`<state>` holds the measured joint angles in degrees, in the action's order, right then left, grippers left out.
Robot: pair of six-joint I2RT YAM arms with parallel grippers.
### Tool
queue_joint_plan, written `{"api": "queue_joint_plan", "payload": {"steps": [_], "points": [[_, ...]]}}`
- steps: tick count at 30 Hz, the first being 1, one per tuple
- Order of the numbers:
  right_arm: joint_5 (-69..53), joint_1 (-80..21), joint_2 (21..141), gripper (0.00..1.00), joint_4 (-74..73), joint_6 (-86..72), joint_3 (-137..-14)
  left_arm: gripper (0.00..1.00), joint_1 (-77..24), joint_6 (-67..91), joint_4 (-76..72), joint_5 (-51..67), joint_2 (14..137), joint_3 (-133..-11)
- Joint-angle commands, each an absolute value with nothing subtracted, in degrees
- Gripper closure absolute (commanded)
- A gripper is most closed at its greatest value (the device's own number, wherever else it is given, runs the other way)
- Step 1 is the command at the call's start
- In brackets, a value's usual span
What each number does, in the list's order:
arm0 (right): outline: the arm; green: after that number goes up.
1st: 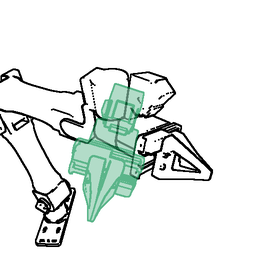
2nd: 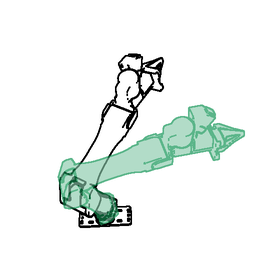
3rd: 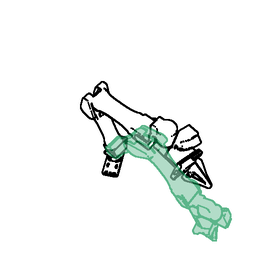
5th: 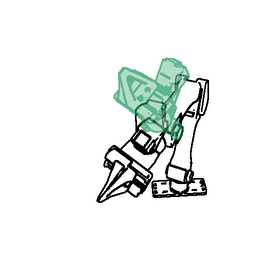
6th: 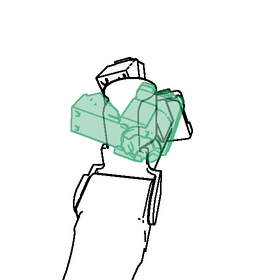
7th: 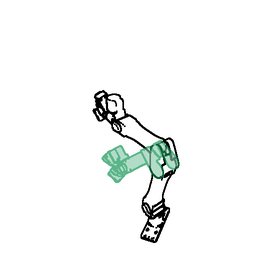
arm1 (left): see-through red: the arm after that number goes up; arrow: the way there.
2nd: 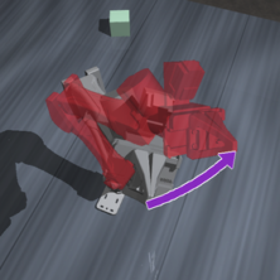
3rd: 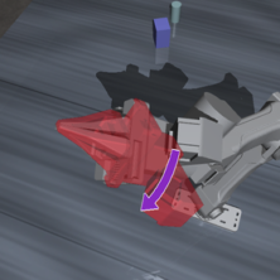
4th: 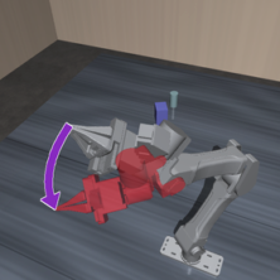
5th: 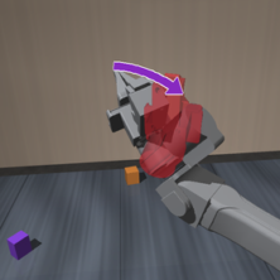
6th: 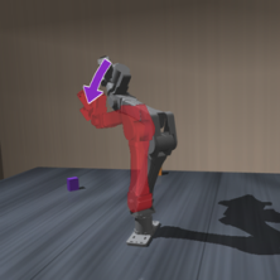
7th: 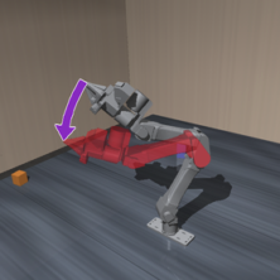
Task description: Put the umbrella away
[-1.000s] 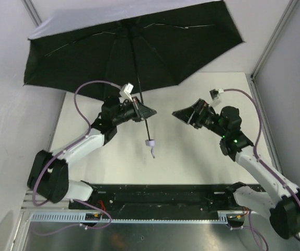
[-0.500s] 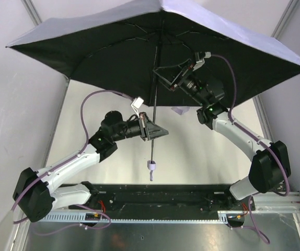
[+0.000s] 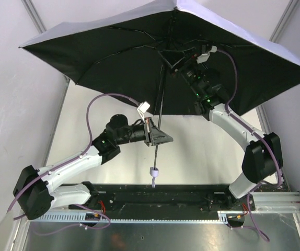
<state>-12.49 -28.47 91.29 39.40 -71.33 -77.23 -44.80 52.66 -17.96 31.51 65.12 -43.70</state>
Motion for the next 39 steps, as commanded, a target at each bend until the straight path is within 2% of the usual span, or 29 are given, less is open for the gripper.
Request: {"api": "queue_joint_plan", "payload": {"steps": [1,3,6,7,8,11,16,17,18,19,21,33,39], "points": [[-5.9,-27.8,93.9,0.18,41.7,-72.5,-82.2,1.00,-46.2,51.2,-23.0,32.0,64.6,-44.6],[-3.7,-27.4,94.9,0.23,40.3,-72.7,-83.3,1.00,-46.3,51.3,-23.0,31.9,64.2,-44.0],[-0.5,-26.9,95.5,0.41,38.3,-72.7,-83.6,1.00,-46.4,51.4,-23.0,31.3,63.4,-43.3],[-0.3,-26.6,95.7,0.44,38.1,-72.8,-83.6,1.00,-46.3,51.4,-23.0,31.1,63.4,-43.3],[-0.1,-26.4,95.9,0.44,38.1,-72.8,-83.7,1.00,-46.4,51.5,-23.0,31.1,63.5,-43.3],[-0.8,-24.9,96.9,0.35,38.8,-74.1,-83.7,1.00,-46.3,51.9,-23.0,31.7,64.2,-43.7],[-3.9,-22.1,98.2,0.38,41.6,-76.2,-83.7,1.00,-46.3,52.1,-23.4,32.1,64.4,-43.6],[-4.4,-21.7,98.3,0.55,42.1,-75.9,-83.7,1.00,-46.2,52.2,-23.5,32.2,64.4,-43.5],[-5.4,-21.2,98.5,0.77,42.7,-76.0,-83.7,1.00,-46.2,52.2,-23.5,32.2,64.4,-43.4],[-7.0,-20.7,98.9,0.89,43.2,-76.1,-84.0,1.00,-46.1,52.4,-23.5,32.2,64.5,-43.3],[-11.3,-20.1,99.3,0.97,44.4,-75.4,-84.5,1.00,-45.5,53.2,-23.6,32.4,64.9,-43.3],[-25.1,-23.1,98.4,1.00,51.2,-74.6,-73.9,1.00,-37.4,57.3,-23.8,37.7,70.0,-50.4],[-28.2,-27.8,91.1,1.00,50.6,-74.5,-64.4,1.00,-32.9,57.1,-23.0,37.9,69.7,-51.0]]}}
